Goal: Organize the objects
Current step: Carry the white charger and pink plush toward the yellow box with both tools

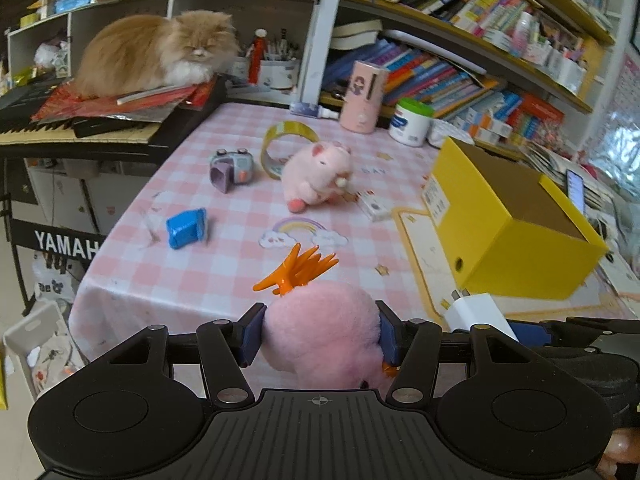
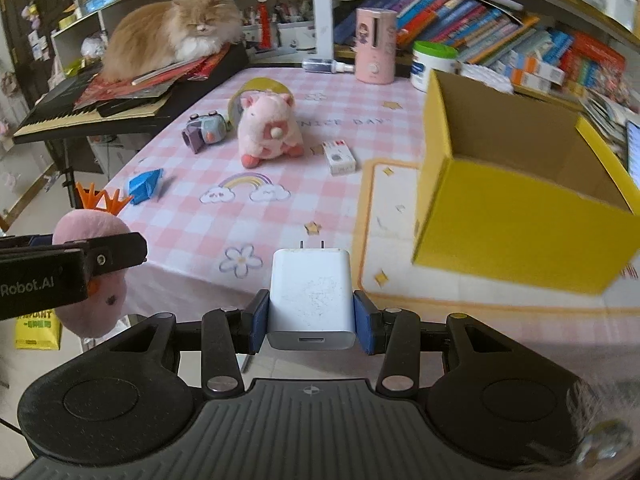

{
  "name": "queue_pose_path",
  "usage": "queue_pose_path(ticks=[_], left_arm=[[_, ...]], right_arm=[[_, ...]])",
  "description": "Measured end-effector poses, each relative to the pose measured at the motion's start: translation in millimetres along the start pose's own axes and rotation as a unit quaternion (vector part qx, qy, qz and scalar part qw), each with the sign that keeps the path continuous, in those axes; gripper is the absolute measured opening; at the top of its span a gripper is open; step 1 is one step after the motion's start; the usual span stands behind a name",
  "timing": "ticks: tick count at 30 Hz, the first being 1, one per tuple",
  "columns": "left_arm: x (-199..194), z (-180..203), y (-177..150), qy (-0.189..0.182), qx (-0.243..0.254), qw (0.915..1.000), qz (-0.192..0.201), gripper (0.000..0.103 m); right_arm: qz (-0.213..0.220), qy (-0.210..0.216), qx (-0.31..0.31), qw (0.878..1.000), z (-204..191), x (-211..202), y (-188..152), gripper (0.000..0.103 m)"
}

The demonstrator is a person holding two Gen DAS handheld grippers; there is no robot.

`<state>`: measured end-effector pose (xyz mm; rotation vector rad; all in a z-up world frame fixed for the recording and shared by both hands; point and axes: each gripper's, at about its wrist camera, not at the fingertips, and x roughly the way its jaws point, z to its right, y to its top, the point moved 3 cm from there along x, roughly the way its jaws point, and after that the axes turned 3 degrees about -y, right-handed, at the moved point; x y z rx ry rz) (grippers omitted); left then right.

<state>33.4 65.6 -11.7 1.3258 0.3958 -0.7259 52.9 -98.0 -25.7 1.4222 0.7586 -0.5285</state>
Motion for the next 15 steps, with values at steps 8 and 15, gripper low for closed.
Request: queue_pose_path(ticks=[8,15], left_arm=[[-9,22,-18,-0.034,0.033,0.9988,-0.013,0.055],[-10,44,-26,-0.069,0.061,0.9954,-0.024,0.055]], right_arm=[[0.003,-0.027,0.037,0.999,11,-26,-32,0.041],[0.001,-0.055,0.071,0.996,26,-44,-55,0.041]])
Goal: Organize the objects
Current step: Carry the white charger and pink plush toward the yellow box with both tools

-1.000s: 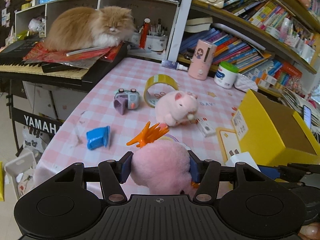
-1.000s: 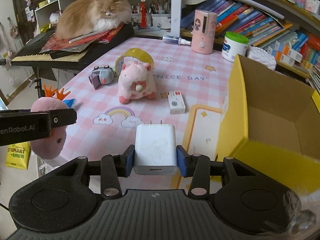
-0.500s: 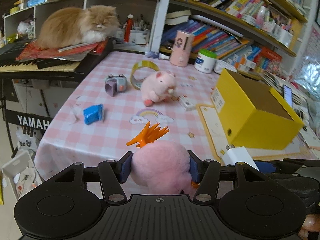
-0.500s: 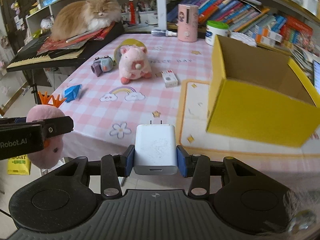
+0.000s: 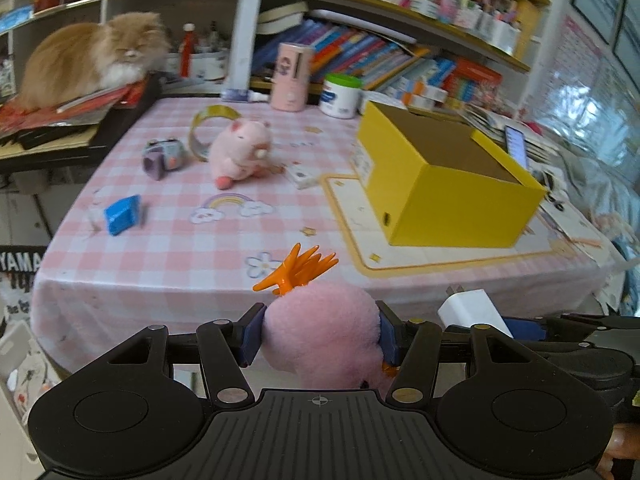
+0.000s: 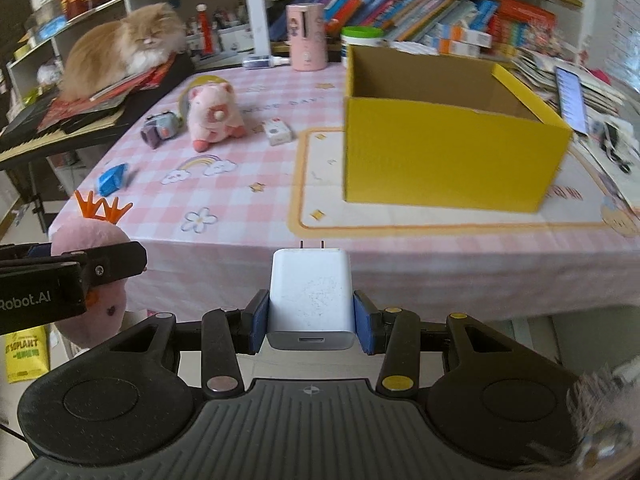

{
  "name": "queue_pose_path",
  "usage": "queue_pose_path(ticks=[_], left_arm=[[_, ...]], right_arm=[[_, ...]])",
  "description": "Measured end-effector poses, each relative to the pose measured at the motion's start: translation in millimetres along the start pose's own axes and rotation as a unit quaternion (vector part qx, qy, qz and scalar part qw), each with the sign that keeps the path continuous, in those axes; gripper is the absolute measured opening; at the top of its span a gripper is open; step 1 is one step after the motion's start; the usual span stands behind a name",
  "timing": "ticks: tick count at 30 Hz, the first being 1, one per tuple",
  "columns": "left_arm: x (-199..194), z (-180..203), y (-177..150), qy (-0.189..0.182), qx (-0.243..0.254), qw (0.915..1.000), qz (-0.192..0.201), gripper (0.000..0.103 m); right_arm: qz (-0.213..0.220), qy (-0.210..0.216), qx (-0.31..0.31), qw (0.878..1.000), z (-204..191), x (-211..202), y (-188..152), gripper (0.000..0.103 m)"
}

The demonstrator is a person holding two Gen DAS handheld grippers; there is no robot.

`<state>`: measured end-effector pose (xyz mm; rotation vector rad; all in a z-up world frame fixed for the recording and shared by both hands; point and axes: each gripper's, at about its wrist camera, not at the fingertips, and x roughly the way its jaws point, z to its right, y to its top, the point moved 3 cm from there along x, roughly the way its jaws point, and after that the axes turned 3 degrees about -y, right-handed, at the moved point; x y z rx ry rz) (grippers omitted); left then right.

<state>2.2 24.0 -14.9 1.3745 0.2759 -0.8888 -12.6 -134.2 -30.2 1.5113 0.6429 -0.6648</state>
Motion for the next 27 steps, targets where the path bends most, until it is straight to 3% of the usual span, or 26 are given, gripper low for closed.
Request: queue_pose_path(ticks=[27], left_arm=[[27,64,5,-0.087,0.072,0.9933,-0.026,0.055]], right_arm=[[-0.014,-0.090,0.091,0.992,66,-24,-29,0.041]])
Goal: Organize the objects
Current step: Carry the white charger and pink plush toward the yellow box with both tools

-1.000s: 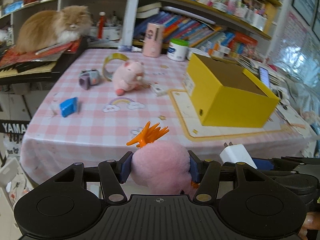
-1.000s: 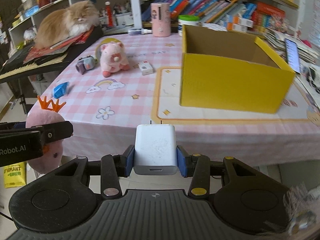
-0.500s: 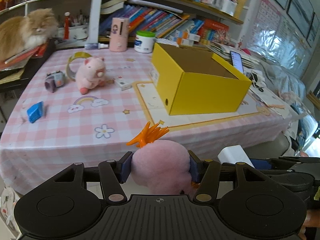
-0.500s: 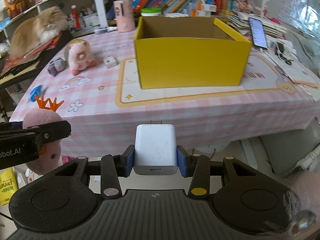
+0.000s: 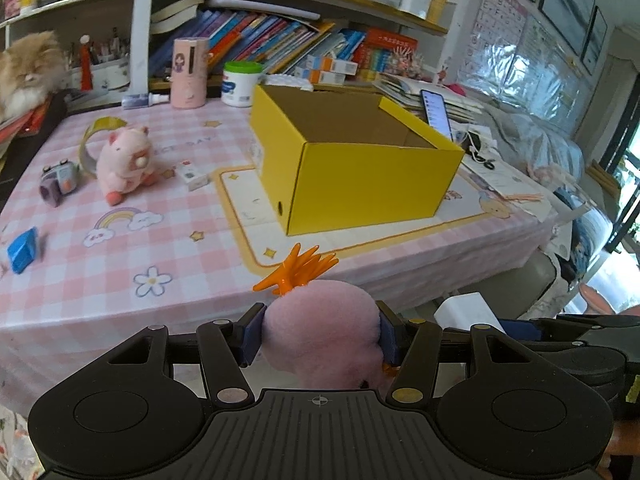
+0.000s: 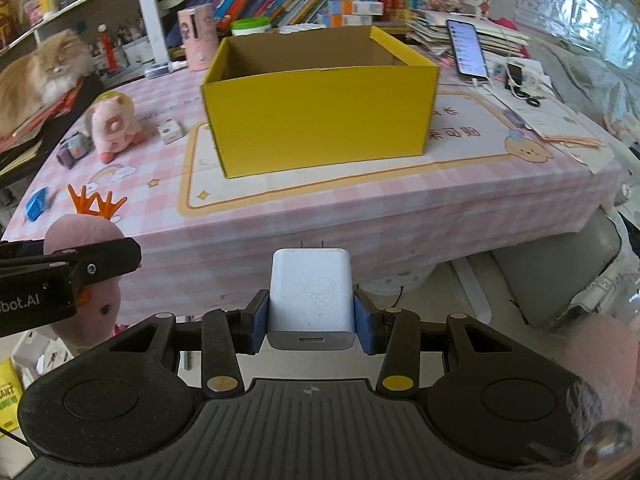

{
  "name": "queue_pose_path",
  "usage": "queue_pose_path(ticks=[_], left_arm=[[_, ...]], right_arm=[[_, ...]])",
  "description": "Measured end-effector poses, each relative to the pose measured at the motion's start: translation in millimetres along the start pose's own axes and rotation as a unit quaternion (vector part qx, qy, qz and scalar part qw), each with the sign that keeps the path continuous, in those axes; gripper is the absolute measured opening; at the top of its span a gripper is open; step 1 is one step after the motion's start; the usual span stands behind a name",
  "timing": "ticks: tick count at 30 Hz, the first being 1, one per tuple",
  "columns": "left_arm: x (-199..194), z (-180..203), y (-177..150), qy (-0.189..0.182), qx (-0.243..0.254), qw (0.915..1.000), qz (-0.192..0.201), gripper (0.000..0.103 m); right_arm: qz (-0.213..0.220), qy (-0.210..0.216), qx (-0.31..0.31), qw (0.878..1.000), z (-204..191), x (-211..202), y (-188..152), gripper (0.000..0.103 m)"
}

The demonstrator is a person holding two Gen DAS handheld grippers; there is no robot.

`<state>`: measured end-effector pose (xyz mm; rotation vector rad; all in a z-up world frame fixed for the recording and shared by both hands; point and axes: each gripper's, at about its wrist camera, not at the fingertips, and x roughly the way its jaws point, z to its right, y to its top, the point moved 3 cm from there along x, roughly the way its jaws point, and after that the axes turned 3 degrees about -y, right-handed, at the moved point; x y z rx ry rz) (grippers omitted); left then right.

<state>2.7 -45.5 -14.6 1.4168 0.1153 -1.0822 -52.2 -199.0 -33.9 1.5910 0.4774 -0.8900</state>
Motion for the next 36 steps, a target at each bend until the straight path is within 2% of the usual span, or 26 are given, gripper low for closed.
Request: queue_pose_path(ticks=[18,36], left_arm=[[15,26,23,-0.009,0.027,0.9994,0.017,0.055],[38,41,49,-0.004,0.033,0.9989,0.033,0.055]], right_arm=[[0.010,-0.008,0.009,1.000,24,3,17,0.041],[0.023,-0.005,-0.003,1.000,45,19,52,0.041]])
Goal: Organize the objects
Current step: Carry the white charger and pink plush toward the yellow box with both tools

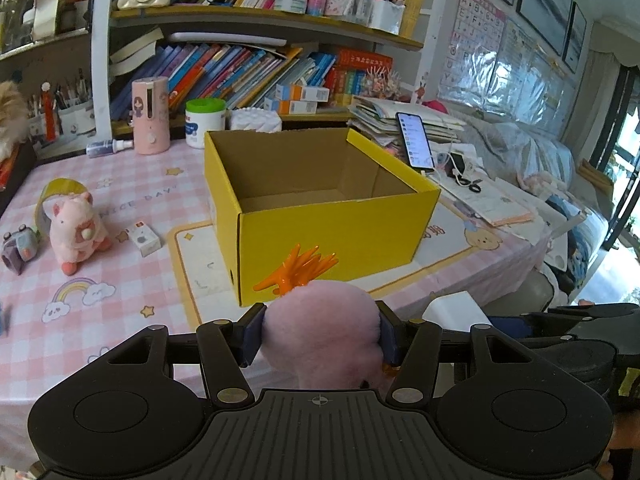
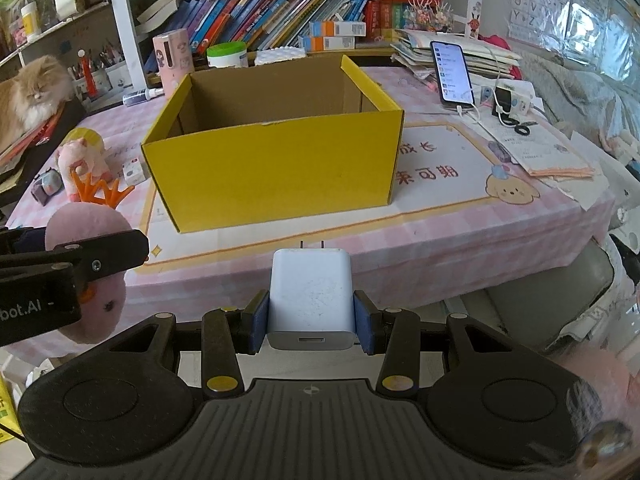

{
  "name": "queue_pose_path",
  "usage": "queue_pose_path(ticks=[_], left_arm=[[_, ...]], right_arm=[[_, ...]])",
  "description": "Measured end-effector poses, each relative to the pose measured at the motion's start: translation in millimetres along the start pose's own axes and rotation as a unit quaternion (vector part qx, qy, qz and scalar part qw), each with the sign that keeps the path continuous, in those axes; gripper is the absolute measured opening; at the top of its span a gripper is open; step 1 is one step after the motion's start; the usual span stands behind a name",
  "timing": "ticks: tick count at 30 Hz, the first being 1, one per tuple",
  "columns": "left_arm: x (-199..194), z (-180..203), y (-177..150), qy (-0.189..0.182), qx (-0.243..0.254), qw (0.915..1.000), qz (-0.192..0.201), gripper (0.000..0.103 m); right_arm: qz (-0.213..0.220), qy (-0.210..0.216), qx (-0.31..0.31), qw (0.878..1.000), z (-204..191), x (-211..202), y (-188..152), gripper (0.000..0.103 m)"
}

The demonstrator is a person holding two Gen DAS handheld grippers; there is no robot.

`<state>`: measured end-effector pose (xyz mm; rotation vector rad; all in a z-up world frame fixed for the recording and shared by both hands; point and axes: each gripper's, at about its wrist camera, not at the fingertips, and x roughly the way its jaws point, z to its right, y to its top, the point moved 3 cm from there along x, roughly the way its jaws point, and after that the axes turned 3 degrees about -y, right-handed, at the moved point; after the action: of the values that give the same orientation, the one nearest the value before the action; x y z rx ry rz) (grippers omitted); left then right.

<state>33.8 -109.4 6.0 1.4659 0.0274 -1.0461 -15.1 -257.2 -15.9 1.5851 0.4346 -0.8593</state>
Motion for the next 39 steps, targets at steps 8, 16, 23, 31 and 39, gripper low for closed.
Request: queue_pose_path(ticks=[8,16,23,31,39], left_arm=[[12,1,12,0.012,-0.003,0.9999,0.008,0.055],[24,8,37,0.022,0.006,0.9992,0.033,0.055],[39,14,68,0.041,0.016,0.9971,0.062,0.055],[64,15,94,0.071,0.014,0.9949,0.070,0.055],[108,3,104,0.106,0.013,0.9937,0.034,0.055]], right_arm=[[0.003,0.011,-0.014,1.000,5,12,17,0.041],[0.023,0.025,-0.030,0.999,12,23,46,0.041],[0.054,0.043,-0.044,0.997,24,32,80,0.041],[0.084,0.067,-0.059,0.993,37,48,125,0.041],[0.097,0.083,-0.111,0.986,32,77,166,0.041]])
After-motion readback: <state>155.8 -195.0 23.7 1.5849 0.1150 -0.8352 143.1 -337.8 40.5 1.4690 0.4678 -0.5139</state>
